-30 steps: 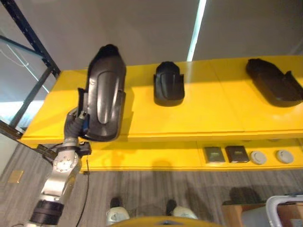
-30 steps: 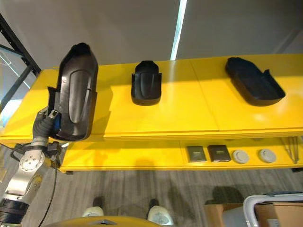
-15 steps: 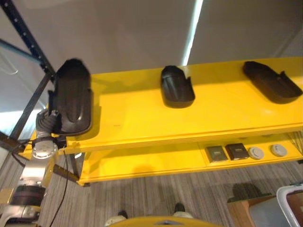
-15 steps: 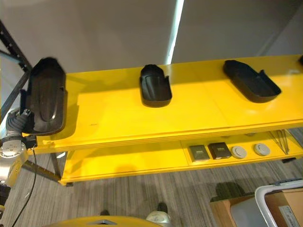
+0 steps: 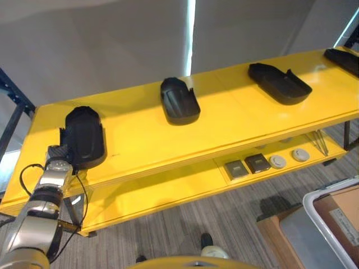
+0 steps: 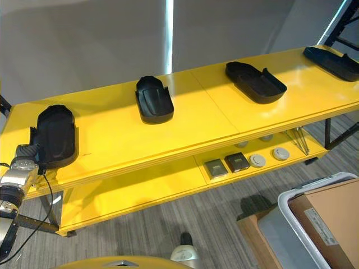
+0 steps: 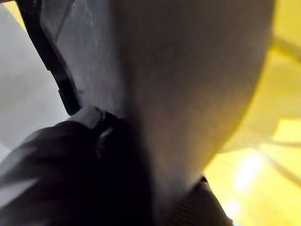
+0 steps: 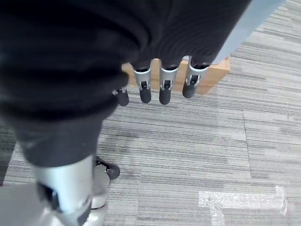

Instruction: Move parts from the plastic box to the shelf.

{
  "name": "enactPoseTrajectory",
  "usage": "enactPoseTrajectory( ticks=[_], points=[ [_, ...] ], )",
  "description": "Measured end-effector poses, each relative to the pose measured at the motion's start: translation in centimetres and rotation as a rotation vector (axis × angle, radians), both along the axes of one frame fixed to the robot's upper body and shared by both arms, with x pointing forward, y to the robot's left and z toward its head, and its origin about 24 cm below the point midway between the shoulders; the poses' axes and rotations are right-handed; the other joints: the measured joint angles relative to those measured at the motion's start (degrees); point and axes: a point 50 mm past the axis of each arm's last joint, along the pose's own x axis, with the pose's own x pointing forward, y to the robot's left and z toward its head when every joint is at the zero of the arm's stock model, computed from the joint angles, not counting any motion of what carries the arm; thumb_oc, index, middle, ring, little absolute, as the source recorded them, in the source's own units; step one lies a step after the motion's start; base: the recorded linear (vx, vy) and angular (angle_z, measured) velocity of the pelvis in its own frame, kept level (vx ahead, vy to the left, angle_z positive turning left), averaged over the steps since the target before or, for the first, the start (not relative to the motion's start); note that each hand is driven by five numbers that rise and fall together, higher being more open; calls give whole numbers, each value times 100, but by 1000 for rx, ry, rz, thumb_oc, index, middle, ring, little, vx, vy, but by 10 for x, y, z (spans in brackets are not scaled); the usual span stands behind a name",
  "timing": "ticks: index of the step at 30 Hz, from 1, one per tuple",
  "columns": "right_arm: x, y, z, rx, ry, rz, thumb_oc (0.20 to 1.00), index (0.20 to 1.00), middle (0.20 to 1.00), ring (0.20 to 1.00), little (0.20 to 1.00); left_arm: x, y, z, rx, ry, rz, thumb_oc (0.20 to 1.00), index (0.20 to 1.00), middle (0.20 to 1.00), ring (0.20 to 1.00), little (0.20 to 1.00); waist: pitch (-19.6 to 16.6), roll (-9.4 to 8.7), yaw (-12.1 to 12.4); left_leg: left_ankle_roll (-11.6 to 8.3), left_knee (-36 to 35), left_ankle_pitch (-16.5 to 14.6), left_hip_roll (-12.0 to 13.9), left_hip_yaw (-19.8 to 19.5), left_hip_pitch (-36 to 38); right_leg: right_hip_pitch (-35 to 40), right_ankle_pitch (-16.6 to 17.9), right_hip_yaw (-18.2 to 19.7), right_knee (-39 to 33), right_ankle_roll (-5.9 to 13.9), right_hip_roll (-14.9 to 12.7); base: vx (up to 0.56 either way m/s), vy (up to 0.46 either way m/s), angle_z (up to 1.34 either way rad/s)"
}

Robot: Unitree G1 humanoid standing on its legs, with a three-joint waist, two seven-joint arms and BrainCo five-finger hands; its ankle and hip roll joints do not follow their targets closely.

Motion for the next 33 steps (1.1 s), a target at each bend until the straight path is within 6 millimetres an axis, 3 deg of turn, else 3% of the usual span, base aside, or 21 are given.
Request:
enactPoseTrajectory(
  ticks=[4, 7, 16, 17, 18, 20, 33],
  points=[
    [1, -1, 0, -1, 1, 9, 1000, 1000, 1000, 1000, 1000, 9, 5, 20, 213, 82, -124, 200, 200, 200, 200, 200, -1, 10, -19, 1, 0, 1, 2, 74, -6, -55, 24, 87, 0, -18, 17, 28, 4, -10],
    [0, -1, 1, -2, 2, 9, 1000, 1000, 1000, 1000, 1000, 13, 3, 25, 264, 99, -159, 200, 200, 200, 200, 200, 0, 12, -31, 0, 0, 2, 2, 81, -19, -75, 55, 95, 19, -52, 20, 0, 0, 0],
    [3, -1, 1, 11, -3, 12, 1000, 1000, 1000, 1000, 1000, 6, 3, 9, 238, 169, -105, 200, 200, 200, 200, 200, 26, 51, -42, -1, 0, 4, 3, 96, -18, -86, 94, 138, 11, -19, 27, 0, 0, 0],
    [5, -1, 1, 12, -8, 14, 1000, 1000, 1000, 1000, 1000, 5, 0, 3, 205, 169, -88, 805, 805, 805, 805, 805, 28, 54, -42, -2, 0, 5, 3, 97, -15, -85, 73, 149, 2, -51, 27, 0, 0, 0],
    [6, -1, 1, 12, -13, 16, 1000, 1000, 1000, 1000, 1000, 3, -1, -4, 177, 185, -71, 1000, 1000, 1000, 1000, 1000, 28, 55, -47, -2, 0, 5, 5, 101, -14, -87, 72, 155, 3, -50, 31, 0, 0, 0],
    [8, -1, 1, 13, -17, 18, 1000, 1000, 1000, 1000, 1000, -1, -4, -15, 151, 215, -47, 1000, 1000, 1000, 1000, 1000, 29, 55, -44, -2, 0, 5, 8, 106, -11, -87, 55, 161, 7, -29, 33, 0, 0, 0],
    [5, -3, 1, 6, -2, 14, 1000, 1000, 1000, 1000, 1000, -2, 0, -9, 134, 72, 84, 1000, 1000, 1000, 1000, 1000, 31, 52, -1, -2, -1, 5, 13, 129, 7, -83, 58, 200, -7, -29, 40, 0, 3, -1]
  ],
)
